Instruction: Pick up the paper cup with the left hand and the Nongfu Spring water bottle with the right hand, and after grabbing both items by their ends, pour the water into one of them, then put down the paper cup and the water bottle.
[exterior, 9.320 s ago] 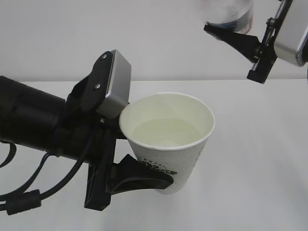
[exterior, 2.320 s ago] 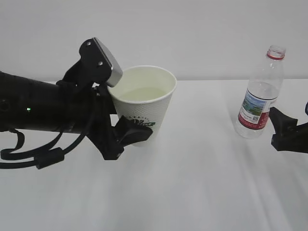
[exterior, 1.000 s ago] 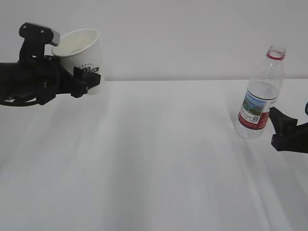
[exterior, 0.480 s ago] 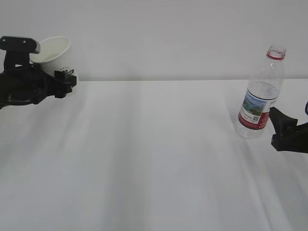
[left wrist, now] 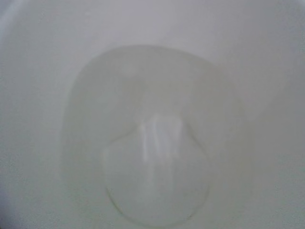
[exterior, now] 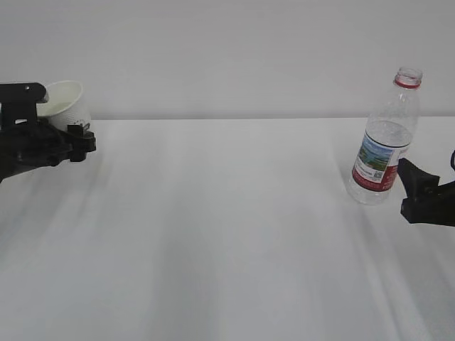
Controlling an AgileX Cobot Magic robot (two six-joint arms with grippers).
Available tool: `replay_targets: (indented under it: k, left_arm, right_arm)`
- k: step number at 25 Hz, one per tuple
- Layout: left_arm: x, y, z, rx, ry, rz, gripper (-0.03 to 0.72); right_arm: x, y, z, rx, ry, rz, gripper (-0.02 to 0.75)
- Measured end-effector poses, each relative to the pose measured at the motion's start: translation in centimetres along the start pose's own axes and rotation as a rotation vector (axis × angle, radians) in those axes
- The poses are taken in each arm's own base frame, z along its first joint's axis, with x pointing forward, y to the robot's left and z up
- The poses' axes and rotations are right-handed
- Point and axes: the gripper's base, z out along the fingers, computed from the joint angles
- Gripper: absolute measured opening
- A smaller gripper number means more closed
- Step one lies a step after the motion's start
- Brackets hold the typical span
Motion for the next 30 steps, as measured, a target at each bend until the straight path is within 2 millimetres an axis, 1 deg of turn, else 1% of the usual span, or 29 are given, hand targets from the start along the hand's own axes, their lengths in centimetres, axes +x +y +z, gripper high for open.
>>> replay_targets:
  k: [10, 22, 24, 28, 30]
  left_arm:
    - [2.2, 1.5, 1.4, -0.051, 0.043, -0.003, 0.492]
    - [2.8, 1.6, 1.7, -0.049, 0.058, 0.024, 0.499]
    - [2.8, 1.6, 1.7, -0.047, 0.057, 0.031, 0.532]
    - [2.6, 1.6, 1.7, -0.046, 0.036, 0.033, 0.646]
    - [2.3, 1.6, 1.8, -0.045, 0.022, 0.034, 0.674]
  right_arm:
    - [0.0, 0.0, 0.0, 0.0, 0.0, 0.0, 0.589]
    - [0.0, 0.1, 0.0, -0.014, -0.002, -0.006, 0.589]
    - [0.0, 0.1, 0.0, -0.016, -0.002, -0.007, 0.589]
    - [0.0, 0.2, 0.0, -0.017, -0.003, -0.008, 0.589]
    - [0.0, 0.2, 0.0, -0.018, -0.003, -0.008, 0.589]
